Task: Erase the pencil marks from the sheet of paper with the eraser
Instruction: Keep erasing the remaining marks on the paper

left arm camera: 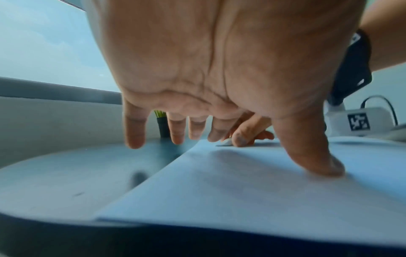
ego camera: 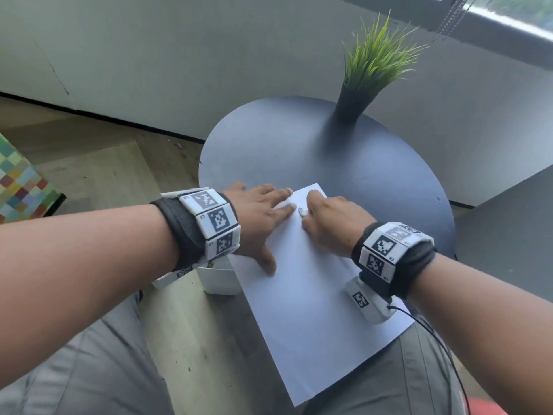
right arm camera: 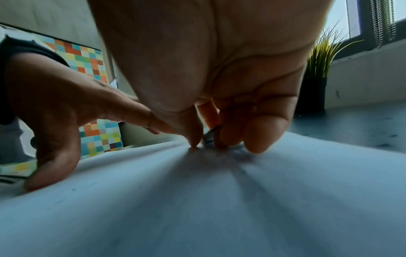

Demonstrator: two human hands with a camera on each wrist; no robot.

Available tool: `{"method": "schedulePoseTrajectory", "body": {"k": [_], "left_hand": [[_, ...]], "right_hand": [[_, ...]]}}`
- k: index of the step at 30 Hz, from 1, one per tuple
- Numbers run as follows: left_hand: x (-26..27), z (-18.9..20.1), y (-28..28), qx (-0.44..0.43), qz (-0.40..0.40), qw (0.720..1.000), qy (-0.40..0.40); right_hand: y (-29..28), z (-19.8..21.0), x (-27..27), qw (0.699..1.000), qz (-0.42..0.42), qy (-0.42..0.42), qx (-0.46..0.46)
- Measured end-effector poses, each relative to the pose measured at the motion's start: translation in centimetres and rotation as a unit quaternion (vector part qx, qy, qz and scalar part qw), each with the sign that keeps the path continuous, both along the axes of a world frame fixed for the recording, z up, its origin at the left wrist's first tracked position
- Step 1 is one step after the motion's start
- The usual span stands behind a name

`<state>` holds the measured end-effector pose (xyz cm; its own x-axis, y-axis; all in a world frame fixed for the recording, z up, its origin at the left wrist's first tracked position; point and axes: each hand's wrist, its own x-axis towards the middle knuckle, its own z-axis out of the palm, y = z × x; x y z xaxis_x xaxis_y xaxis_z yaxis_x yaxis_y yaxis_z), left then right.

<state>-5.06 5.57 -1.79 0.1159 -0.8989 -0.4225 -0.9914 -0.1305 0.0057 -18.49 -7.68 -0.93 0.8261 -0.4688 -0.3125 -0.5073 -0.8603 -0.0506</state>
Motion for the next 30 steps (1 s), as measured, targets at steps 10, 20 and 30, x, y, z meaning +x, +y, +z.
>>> {"method": "schedulePoseTrajectory", "body": {"k": [10,20,30], "left_hand": [[-0.6,-0.1,-0.1,0.016,-0.044,0.999,0.000],[-0.5,-0.4,0.0,0.010,-0.032,0.999,0.018],[-0.5,-0.1,-0.2,0.021,-0.029,0.999,0.025]], "right_hand": [[-3.2,0.4,1.0,0.999,-0.040,-0.013,-0.029],[-4.0,0.4,0.3,0.998,-0.043,-0.019,-0.051],[-2.9,0.7,1.3,0.998,-0.030,-0.006,-0.046]]}}
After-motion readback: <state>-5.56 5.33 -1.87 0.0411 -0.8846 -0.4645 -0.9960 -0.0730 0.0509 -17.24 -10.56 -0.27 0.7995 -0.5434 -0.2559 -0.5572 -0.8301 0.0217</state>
